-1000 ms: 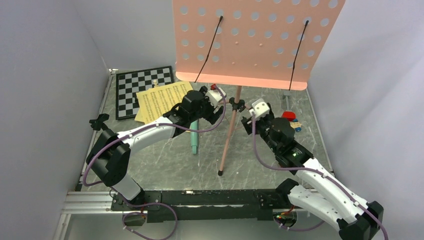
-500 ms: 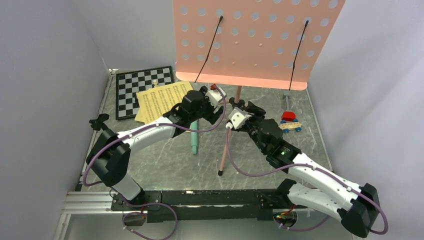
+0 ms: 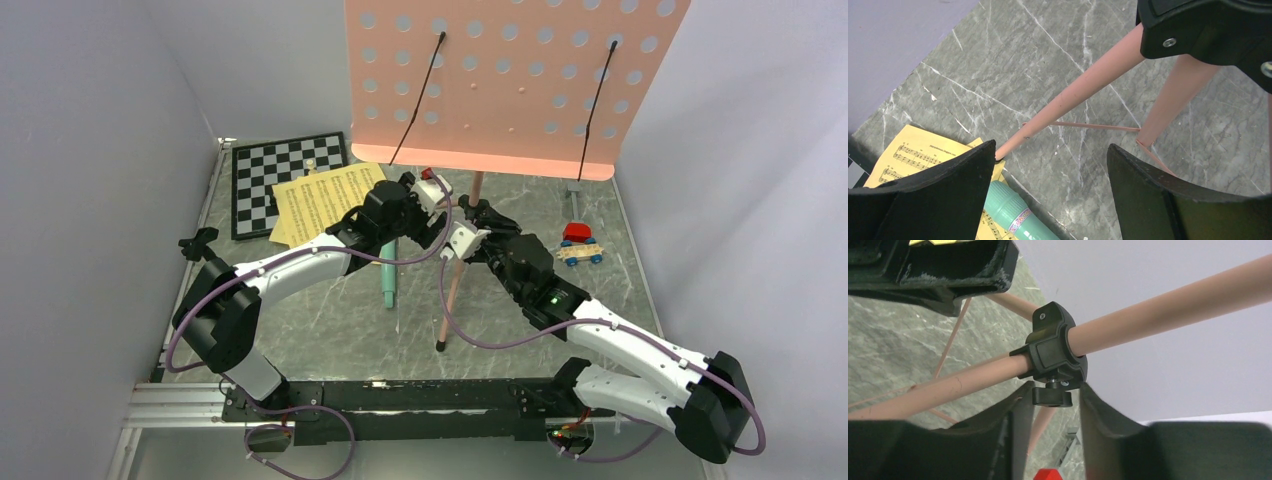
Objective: Set up the instrument practice props
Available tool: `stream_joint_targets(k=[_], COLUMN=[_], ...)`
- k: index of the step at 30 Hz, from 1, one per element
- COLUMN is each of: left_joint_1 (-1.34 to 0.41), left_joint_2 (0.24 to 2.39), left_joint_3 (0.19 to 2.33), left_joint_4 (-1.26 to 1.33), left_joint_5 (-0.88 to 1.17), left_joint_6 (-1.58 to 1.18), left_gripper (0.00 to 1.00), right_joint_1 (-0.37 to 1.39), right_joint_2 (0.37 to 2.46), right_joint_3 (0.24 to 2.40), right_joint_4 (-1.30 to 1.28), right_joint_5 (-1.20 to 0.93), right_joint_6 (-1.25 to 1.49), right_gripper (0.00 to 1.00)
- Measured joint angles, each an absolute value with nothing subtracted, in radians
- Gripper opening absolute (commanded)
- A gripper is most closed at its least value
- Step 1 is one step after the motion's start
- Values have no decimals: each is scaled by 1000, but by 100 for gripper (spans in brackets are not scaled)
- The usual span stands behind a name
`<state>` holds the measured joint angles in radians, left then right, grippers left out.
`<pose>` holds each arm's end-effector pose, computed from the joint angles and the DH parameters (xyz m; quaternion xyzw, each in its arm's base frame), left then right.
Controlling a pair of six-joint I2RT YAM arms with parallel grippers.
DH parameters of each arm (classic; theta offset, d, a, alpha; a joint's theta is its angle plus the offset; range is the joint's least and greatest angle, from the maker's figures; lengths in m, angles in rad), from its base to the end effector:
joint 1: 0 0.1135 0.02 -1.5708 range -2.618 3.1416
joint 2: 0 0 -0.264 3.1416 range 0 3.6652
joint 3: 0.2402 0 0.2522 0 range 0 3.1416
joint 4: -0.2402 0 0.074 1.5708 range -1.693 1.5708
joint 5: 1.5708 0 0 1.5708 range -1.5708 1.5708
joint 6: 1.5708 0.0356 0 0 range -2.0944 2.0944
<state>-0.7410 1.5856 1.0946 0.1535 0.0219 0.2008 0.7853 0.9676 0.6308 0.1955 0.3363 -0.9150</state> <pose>0.2737 -0.2514 0.2786 0.3758 0.7241 -0.1629 0.5549 0.1694 0.1528 0.2914 -0.4871 0.5738 -0.1680 0.6366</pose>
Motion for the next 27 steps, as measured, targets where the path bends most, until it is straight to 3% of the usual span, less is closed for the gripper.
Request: stream_joint_targets(k=[3,6,14,27], left_joint_1=[-741,-741,-741,-741], left_joint_2=[1586,1586,1586,1586], left_joint_3=[1095,1095,1095,1095], left_joint_4=[153,154,154,154], left_joint_5=[22,22,22,22], left_joint_6=[201,201,200,200], left_gripper=[86,86,86,86], right_joint_1=[785,788,774,637], right_joint_2=[971,973,934,832], right_joint_3=[629,629,595,478], right_joint_4=[202,205,242,402], right_joint_5=[332,332,313,128], right_joint_6=[-910,-910,-749,-171], right_gripper=[9,0,0,0])
